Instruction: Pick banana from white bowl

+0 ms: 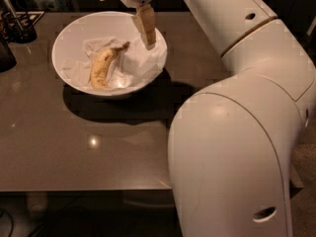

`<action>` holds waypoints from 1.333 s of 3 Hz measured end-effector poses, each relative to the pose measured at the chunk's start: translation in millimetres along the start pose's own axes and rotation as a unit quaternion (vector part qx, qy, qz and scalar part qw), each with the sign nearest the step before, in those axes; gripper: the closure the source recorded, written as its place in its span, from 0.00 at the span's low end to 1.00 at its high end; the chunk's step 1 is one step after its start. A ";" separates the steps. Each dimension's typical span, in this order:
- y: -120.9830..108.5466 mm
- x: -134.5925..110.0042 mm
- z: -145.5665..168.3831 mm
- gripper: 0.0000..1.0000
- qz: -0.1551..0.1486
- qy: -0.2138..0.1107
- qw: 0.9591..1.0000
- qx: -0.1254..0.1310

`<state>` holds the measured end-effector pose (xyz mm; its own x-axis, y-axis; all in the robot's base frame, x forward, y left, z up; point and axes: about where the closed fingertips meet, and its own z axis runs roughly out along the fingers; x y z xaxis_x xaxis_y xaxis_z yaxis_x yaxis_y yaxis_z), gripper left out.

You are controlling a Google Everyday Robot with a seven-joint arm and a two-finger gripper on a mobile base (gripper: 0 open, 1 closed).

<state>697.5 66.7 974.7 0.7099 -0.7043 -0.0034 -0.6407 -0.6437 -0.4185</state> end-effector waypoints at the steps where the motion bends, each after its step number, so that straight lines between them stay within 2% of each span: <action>1: -0.4 -13.1 14.7 0.00 0.003 -0.012 1.000 -0.014; 2: 1.8 -21.8 28.2 0.00 0.013 -0.024 0.999 -0.024; 3: 1.6 -27.1 38.6 0.17 0.016 -0.029 0.999 -0.034; 4: 1.3 -29.5 46.8 0.20 0.020 -0.034 0.998 -0.041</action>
Offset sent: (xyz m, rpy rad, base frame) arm -0.0263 0.0226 -0.0401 -0.0147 0.1486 -0.0144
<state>689.3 100.6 931.8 0.6997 -0.7098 -0.0813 -0.6886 -0.6396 -0.3417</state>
